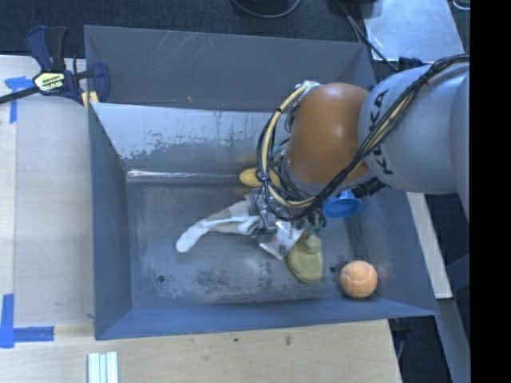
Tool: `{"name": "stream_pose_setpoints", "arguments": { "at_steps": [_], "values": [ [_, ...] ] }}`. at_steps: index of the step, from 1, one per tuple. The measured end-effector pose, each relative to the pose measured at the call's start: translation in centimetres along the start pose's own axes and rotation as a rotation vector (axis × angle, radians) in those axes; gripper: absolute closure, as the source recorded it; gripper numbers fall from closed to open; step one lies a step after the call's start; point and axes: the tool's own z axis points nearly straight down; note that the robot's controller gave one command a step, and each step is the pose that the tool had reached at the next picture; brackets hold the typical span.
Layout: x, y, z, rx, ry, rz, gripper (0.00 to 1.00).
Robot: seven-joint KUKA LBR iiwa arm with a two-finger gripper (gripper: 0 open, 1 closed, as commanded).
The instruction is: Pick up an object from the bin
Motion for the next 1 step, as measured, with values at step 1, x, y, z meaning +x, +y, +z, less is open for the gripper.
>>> {"name": "stream_pose_setpoints", "arguments": {
  "at_steps": [1],
  "values": [
    [-1.53,0.98,-6.1,0.0,-0.004,0.037,1.0]
  ]
}}
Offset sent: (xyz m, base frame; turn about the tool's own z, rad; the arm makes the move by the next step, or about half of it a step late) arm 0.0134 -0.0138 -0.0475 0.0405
